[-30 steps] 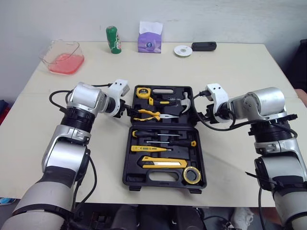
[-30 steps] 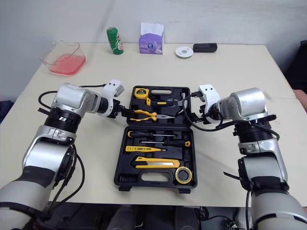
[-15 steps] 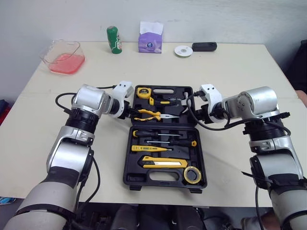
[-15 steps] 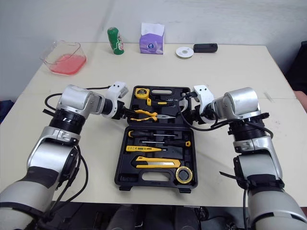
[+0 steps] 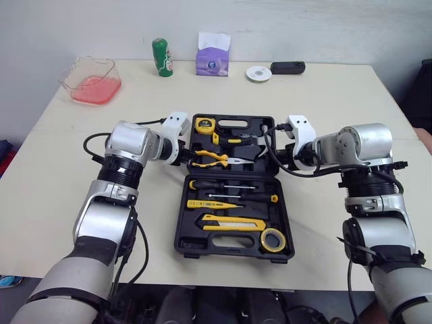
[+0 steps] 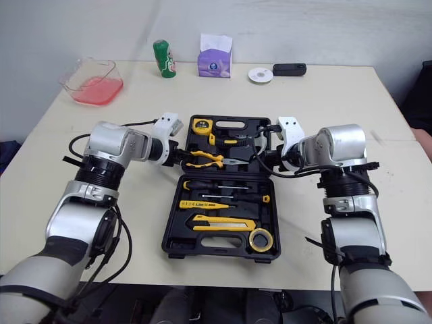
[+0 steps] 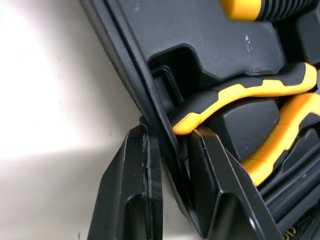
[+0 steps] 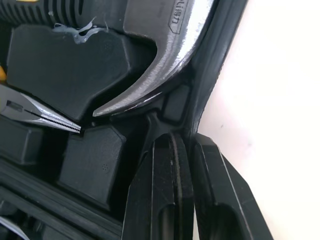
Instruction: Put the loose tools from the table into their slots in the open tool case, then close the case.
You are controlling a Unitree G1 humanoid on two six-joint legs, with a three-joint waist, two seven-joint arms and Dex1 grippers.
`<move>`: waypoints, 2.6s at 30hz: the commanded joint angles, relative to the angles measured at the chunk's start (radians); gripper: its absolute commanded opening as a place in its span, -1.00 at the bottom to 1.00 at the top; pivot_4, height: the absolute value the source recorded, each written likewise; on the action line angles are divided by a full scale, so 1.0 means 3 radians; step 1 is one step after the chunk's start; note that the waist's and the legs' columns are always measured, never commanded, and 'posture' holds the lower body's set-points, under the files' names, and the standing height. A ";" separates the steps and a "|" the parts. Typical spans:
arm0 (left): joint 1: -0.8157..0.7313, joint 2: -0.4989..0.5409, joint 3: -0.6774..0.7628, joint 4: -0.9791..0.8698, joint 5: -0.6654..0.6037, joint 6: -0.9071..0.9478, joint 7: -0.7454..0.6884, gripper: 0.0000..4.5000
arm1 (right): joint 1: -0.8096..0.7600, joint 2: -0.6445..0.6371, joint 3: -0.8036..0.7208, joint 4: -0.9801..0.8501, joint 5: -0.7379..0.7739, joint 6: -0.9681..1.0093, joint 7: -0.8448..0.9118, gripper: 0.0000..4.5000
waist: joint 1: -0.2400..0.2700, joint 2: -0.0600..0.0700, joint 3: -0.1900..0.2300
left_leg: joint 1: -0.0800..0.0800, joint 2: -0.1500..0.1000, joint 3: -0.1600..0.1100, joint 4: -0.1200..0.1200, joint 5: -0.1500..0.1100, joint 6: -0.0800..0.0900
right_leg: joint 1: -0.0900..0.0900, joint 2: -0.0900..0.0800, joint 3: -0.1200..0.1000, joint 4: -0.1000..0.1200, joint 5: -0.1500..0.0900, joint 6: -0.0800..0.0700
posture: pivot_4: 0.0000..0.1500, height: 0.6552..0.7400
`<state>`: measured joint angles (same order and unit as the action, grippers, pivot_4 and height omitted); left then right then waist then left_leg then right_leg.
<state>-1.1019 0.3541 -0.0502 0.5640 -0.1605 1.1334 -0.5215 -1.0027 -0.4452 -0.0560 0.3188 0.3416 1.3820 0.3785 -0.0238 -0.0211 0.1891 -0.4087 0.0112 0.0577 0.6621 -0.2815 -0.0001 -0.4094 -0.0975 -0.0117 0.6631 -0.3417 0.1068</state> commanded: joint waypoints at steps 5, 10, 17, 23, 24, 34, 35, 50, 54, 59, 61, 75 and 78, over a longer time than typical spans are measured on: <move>0.0187 -0.0058 0.0545 -0.0518 -0.0141 -0.0822 0.0298 -0.84 | 0.0384 0.0028 -0.0088 -0.0787 0.0023 -0.1063 0.0197 -1.00 | -0.0014 0.0000 0.0000 | -0.0037 0.0000 0.0001 0.0005 0.0001 -0.0001 | -0.0035 0.0004 0.0000 0.0003 0.0002 0.0003 | 1.00 1.00; 0.0604 -0.0050 0.0867 -0.0570 -0.0158 -0.1796 0.0546 -0.90 | 0.0968 -0.0038 0.0051 -0.0920 -0.0436 -0.2631 0.0158 -1.00 | -0.0014 -0.0001 0.0001 | -0.0051 0.0000 0.0018 0.0003 0.0002 -0.0002 | -0.0060 0.0005 -0.0004 0.0010 0.0004 0.0003 | 1.00 1.00; 0.1264 -0.0090 0.0785 -0.0880 0.0069 -0.3382 0.0771 -0.99 | 0.1621 -0.0260 0.0350 -0.0569 -0.1298 -0.4903 -0.0142 -1.00 | -0.0016 -0.0001 0.0001 | -0.0044 0.0001 0.0026 0.0008 0.0003 0.0000 | -0.0060 0.0002 -0.0001 0.0021 0.0004 0.0002 | 1.00 1.00; 0.1747 0.0070 0.0522 -0.0954 0.0449 -0.4468 0.0717 -0.99 | 0.1838 -0.0465 0.0488 0.0007 -0.1797 -0.6037 -0.0448 -1.00 | -0.0017 -0.0002 0.0001 | -0.0043 0.0004 0.0028 0.0011 0.0003 0.0001 | -0.0058 0.0003 -0.0001 0.0017 0.0006 0.0000 | 1.00 1.00; 0.1819 0.0087 0.0513 -0.0955 0.0489 -0.4588 0.0737 -0.99 | 0.1865 -0.0507 0.0512 0.0104 -0.1905 -0.6196 -0.0515 -1.00 | -0.0018 -0.0002 0.0001 | -0.0043 0.0005 0.0027 0.0012 0.0003 0.0001 | -0.0058 0.0003 -0.0002 0.0017 0.0006 -0.0001 | 1.00 1.00; 0.2413 0.0390 0.0326 -0.1043 0.0618 -0.5064 0.0516 -0.99 | 0.2091 -0.0851 0.0897 0.0648 -0.2615 -0.7298 -0.0948 -1.00 | -0.0020 -0.0012 -0.0003 | 0.0055 0.0016 0.0022 -0.0007 -0.0008 0.0004 | 0.0053 0.0002 -0.0012 -0.0033 0.0007 -0.0006 | 1.00 1.00; 0.2436 0.0394 0.0385 -0.1112 0.0504 -0.4937 0.0493 -0.79 | 0.2102 -0.0863 0.0896 0.0633 -0.2558 -0.7325 -0.0903 -0.81 | -0.0024 -0.0012 -0.0003 | 0.0078 0.0017 0.0022 -0.0013 -0.0017 0.0008 | 0.0077 0.0002 -0.0012 -0.0042 0.0006 -0.0006 | 1.00 1.00; 0.3038 0.1288 0.1192 -0.1686 -0.0690 -0.3279 -0.0459 -0.06 | 0.2833 -0.1431 0.0412 -0.0014 -0.1180 -0.6636 0.0450 0.96 | -0.0010 -0.0011 -0.0002 | 0.0134 0.0023 -0.0009 -0.0036 -0.0047 0.0025 | 0.0157 -0.0007 -0.0018 -0.0094 0.0005 -0.0009 | 1.00 1.00; 0.2796 0.1282 0.1234 -0.1597 -0.0678 -0.3171 -0.0405 -0.06 | 0.3016 -0.1324 0.0266 -0.0503 -0.0392 -0.5924 0.0910 0.96 | -0.0009 -0.0011 -0.0003 | 0.0129 0.0022 -0.0022 -0.0036 -0.0046 0.0024 | 0.0161 -0.0010 -0.0028 -0.0100 0.0005 -0.0009 | 1.00 1.00; 0.2612 0.1213 0.1059 -0.1597 -0.0677 -0.3063 -0.0576 -0.06 | 0.3240 -0.1282 0.0147 -0.1059 0.0169 -0.5238 0.1280 0.96 | -0.0017 -0.0010 -0.0002 | 0.0127 0.0022 -0.0022 -0.0046 -0.0047 0.0022 | 0.0161 -0.0009 -0.0031 -0.0110 0.0005 -0.0009 | 1.00 1.00; 0.2575 0.1182 0.0965 -0.1600 -0.0657 -0.3000 -0.0635 -0.30 | 0.3323 -0.1302 0.0098 -0.1216 0.0300 -0.5014 0.1410 0.71 | -0.0021 -0.0009 -0.0002 | 0.0127 0.0021 -0.0020 -0.0046 -0.0048 0.0021 | 0.0161 -0.0008 -0.0030 -0.0113 0.0005 -0.0009 | 1.00 1.00; 0.2381 0.1000 0.0358 -0.1485 -0.0312 -0.2952 -0.0825 -1.00 | 0.3232 -0.1193 0.0279 -0.1620 0.0009 -0.4292 0.1625 -0.97 | -0.0009 -0.0009 -0.0002 | 0.0123 0.0021 -0.0021 -0.0047 -0.0048 0.0021 | 0.0158 -0.0008 -0.0031 -0.0117 0.0005 -0.0008 | 1.00 1.00; 0.2378 0.0953 0.0290 -0.1422 -0.0265 -0.2912 -0.0813 -1.00 | 0.3082 -0.1109 0.0357 -0.1561 -0.0099 -0.4227 0.1604 -0.97 | -0.0014 -0.0009 -0.0002 | 0.0121 0.0020 -0.0022 -0.0047 -0.0048 0.0021 | 0.0156 -0.0008 -0.0031 -0.0117 0.0005 -0.0008 | 1.00 1.00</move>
<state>-0.3769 0.6415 0.0349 0.1359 -0.2474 0.2591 -0.7650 -0.0598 -0.7832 0.0496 -0.1333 0.3266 0.1105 0.8603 -0.0280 -0.0238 0.1886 -0.3722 0.0173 0.0514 0.6482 -0.2960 0.0061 -0.3625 -0.0998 -0.0209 0.6281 -0.3401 0.1043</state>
